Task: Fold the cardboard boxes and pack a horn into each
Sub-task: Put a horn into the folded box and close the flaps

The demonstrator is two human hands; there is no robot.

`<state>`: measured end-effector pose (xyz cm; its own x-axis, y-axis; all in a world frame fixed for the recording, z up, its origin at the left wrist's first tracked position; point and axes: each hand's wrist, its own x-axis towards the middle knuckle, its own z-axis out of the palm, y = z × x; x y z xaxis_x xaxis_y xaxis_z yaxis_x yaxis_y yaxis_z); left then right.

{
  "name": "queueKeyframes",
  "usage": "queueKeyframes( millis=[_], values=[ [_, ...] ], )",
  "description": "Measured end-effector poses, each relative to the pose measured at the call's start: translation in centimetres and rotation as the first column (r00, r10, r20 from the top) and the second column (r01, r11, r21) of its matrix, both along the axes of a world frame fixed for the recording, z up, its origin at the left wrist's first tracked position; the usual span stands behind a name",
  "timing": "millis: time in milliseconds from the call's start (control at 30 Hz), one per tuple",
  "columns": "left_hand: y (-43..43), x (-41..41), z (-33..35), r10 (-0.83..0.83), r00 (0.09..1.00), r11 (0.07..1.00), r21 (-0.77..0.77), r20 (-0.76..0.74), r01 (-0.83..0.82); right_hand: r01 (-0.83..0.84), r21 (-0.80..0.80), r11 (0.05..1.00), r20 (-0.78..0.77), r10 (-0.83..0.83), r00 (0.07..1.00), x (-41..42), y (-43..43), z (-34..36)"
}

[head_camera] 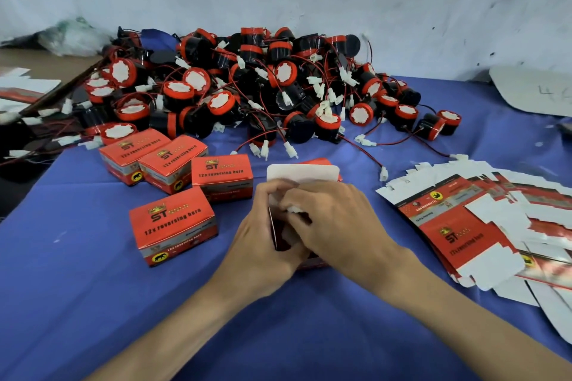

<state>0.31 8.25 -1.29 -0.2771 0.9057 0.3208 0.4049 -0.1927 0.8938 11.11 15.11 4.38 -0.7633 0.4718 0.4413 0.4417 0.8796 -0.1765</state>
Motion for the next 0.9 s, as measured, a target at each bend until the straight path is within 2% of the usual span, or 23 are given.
queueKeyframes(
  millis=[67, 133, 267, 367, 500, 567, 767, 900],
  values=[
    [-0.1, 0.1, 0.2, 0.005, 1.000, 1.000, -0.009, -0.014, -0.005, 0.094, 0.183, 0.979, -0.005, -0.094, 0.996, 0.4, 0.1, 0.6],
    [-0.2, 0.1, 0.3, 0.018, 1.000, 0.999, -0.030, -0.014, -0.018, 0.163, 0.274, 0.948, 0.002, -0.170, 0.985, 0.9, 0.3, 1.2],
    [-0.3, 0.1, 0.5, 0.010, 0.999, 1.000, -0.023, -0.046, -0.011, 0.028, 0.242, 0.970, 0.103, -0.054, 0.993, 0.3, -0.5, 0.0],
    [-0.3, 0.1, 0.5, 0.006, 0.999, 1.000, -0.028, -0.054, -0.007, -0.089, 0.126, 0.988, 0.134, 0.072, 0.988, -0.3, -0.4, -0.2],
    [-0.2, -0.1, 0.5, -0.003, 0.998, 1.000, -0.020, -0.057, 0.002, -0.193, -0.181, 0.964, 0.195, 0.227, 0.954, 0.4, 0.6, 0.7],
    [-0.1, -0.1, 0.5, -0.015, 0.999, 1.000, -0.024, -0.051, 0.014, -0.227, -0.212, 0.951, 0.217, 0.273, 0.937, 1.0, 1.0, 0.7],
    [-0.2, -0.4, 0.0, -0.011, 0.996, 1.000, -0.017, -0.085, 0.009, -0.150, -0.283, 0.947, 0.281, 0.232, 0.931, 0.4, 1.2, 1.0],
    [-0.2, -0.2, 0.2, -0.062, 0.995, 0.998, -0.038, -0.074, 0.059, -0.088, -0.456, 0.886, 0.211, 0.203, 0.956, 0.7, 1.7, 1.1]
  ],
)
